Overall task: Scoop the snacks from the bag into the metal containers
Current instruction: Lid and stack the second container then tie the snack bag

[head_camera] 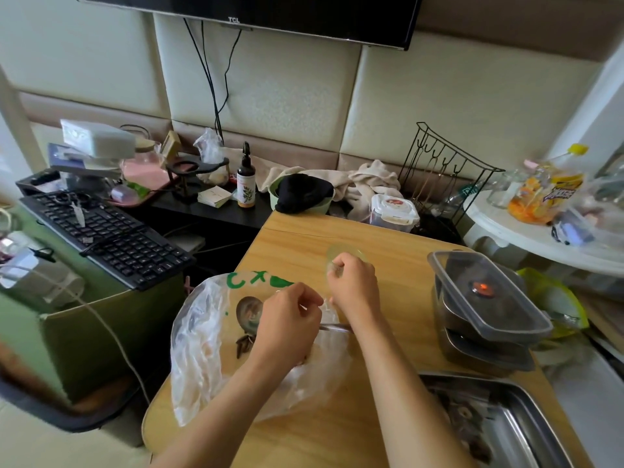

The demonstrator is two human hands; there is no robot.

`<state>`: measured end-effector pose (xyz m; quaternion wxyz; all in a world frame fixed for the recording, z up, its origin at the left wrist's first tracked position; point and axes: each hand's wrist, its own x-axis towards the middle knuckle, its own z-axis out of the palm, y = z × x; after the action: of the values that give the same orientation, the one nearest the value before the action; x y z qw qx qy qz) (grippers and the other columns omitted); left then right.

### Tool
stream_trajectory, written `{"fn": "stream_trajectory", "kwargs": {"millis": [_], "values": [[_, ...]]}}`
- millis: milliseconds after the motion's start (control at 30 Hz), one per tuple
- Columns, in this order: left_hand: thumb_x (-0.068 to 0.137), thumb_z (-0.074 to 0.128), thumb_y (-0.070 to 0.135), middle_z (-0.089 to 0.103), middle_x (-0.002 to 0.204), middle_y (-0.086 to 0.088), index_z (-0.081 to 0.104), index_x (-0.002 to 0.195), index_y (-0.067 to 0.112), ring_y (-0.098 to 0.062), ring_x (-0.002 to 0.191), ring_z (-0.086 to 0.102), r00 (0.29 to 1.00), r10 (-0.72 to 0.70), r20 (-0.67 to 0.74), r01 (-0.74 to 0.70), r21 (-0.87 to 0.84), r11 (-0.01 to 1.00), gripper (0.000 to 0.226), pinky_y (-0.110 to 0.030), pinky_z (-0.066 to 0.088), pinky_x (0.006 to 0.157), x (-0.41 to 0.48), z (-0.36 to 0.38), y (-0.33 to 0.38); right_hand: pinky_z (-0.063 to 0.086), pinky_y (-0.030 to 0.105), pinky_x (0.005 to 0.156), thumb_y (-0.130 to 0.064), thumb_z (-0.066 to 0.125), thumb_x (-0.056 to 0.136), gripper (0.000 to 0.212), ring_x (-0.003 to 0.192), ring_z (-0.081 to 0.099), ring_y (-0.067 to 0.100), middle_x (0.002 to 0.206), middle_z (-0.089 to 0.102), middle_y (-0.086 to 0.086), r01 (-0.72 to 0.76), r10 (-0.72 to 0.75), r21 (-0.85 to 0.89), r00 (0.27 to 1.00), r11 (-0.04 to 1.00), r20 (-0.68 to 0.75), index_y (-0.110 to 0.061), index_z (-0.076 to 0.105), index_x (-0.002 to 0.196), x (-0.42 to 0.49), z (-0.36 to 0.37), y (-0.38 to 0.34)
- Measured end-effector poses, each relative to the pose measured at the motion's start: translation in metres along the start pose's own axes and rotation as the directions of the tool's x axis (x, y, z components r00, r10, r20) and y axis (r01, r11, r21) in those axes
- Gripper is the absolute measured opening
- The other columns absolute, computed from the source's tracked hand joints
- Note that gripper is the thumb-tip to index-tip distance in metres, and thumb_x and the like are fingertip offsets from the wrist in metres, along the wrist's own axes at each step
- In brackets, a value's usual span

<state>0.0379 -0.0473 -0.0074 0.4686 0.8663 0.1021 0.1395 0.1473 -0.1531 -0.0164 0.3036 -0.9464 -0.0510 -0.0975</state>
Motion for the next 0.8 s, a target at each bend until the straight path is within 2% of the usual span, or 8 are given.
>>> {"fn": "stream_trajectory", "kwargs": {"millis": [133, 233, 333, 400, 500, 600, 700, 800], "values": [[0.094, 0.056, 0.009, 0.068, 0.084, 0.010, 0.072, 0.098, 0.019, -0.011, 0.054, 0.056, 1.000, -0.026, 0.005, 0.026, -0.009, 1.000, 0.019, -0.019, 0.043, 0.050, 0.001, -0.003, 0.000, 0.053, 0.028, 0.057, -0.017, 0.064, 0.096, 0.013, 0.066, 0.074, 0.020, 0.086, 0.069, -0.001, -0.072, 0.067, 0.150, 0.997, 0.986, 0.038, -0.020, 0.057, 0.086, -0.001, -0.006, 0.000], [0.095, 0.057, 0.010, 0.068, 0.085, 0.010, 0.071, 0.097, 0.021, -0.016, 0.062, 0.062, 0.999, -0.038, 0.003, 0.038, -0.032, 0.999, 0.018, -0.026, 0.050, 0.056, 0.000, -0.006, 0.001, 0.054, 0.025, 0.057, -0.026, 0.064, 0.098, 0.011, 0.053, 0.071, 0.010, 0.089, 0.069, -0.007, -0.127, 0.106, 0.286, 0.991, 0.950, 0.087, -0.017, 0.063, 0.092, -0.003, -0.016, -0.003], [0.095, 0.058, 0.011, 0.068, 0.085, 0.010, 0.070, 0.098, 0.022, -0.014, 0.066, 0.064, 0.999, -0.034, -0.015, 0.033, -0.037, 0.999, 0.017, -0.036, 0.058, 0.066, 0.002, -0.011, -0.001, 0.059, 0.030, 0.060, -0.027, 0.062, 0.101, 0.015, 0.052, 0.072, 0.012, 0.095, 0.070, -0.009, -0.142, 0.126, 0.410, 0.990, 0.901, 0.066, -0.015, 0.066, 0.093, -0.003, -0.023, -0.004], [0.094, 0.059, 0.011, 0.067, 0.091, 0.012, 0.069, 0.103, 0.020, -0.010, 0.076, 0.066, 0.999, 0.008, -0.034, -0.007, 0.020, 1.000, 0.016, -0.035, 0.059, 0.073, 0.004, -0.015, -0.004, 0.058, 0.030, 0.057, -0.026, 0.061, 0.102, 0.017, 0.051, 0.071, 0.013, 0.104, 0.070, -0.010, -0.104, 0.118, 0.461, 0.993, 0.881, -0.002, -0.015, 0.067, 0.091, -0.005, -0.025, -0.004], [0.095, 0.062, 0.015, 0.066, 0.098, 0.012, 0.068, 0.111, 0.021, -0.006, 0.094, 0.062, 0.994, 0.094, -0.054, -0.087, 0.109, 0.990, 0.019, -0.029, 0.055, 0.082, 0.007, -0.020, -0.008, 0.049, 0.020, 0.049, -0.023, 0.060, 0.104, 0.016, 0.051, 0.070, 0.009, 0.108, 0.070, -0.010, 0.055, 0.041, 0.476, 0.981, 0.878, -0.187, -0.017, 0.067, 0.091, -0.009, -0.031, -0.006], [0.096, 0.064, 0.021, 0.067, 0.105, 0.013, 0.066, 0.121, 0.024, -0.004, 0.101, 0.062, 0.985, 0.162, -0.055, -0.157, 0.094, 0.983, 0.026, -0.033, 0.056, 0.088, 0.009, -0.024, -0.012, 0.051, 0.019, 0.053, -0.021, 0.061, 0.103, 0.013, 0.054, 0.068, 0.009, 0.107, 0.068, -0.006, 0.212, -0.074, 0.470, 0.953, 0.857, -0.293, -0.019, 0.070, 0.095, -0.018, -0.044, -0.011], [0.098, 0.064, 0.033, 0.067, 0.116, 0.014, 0.059, 0.138, 0.027, 0.000, 0.110, 0.062, 0.986, 0.166, -0.008, -0.166, -0.065, 0.984, 0.041, -0.031, 0.057, 0.094, 0.007, -0.028, -0.008, 0.054, 0.027, 0.056, -0.019, 0.062, 0.103, 0.013, 0.058, 0.066, 0.012, 0.090, 0.070, -0.008, 0.241, -0.154, 0.558, 0.968, 0.794, -0.199, -0.021, 0.074, 0.098, -0.033, -0.056, -0.018], [0.097, 0.065, 0.046, 0.066, 0.127, 0.013, 0.049, 0.148, 0.032, -0.002, 0.112, 0.065, 0.991, 0.062, 0.123, -0.014, -0.359, 0.933, 0.055, -0.029, 0.056, 0.097, 0.003, -0.033, -0.004, 0.057, 0.033, 0.064, -0.017, 0.065, 0.102, 0.014, 0.062, 0.063, 0.015, 0.072, 0.068, -0.004, 0.152, -0.213, 0.671, 0.977, 0.726, 0.009, -0.022, 0.077, 0.103, -0.051, -0.062, -0.019]]}}
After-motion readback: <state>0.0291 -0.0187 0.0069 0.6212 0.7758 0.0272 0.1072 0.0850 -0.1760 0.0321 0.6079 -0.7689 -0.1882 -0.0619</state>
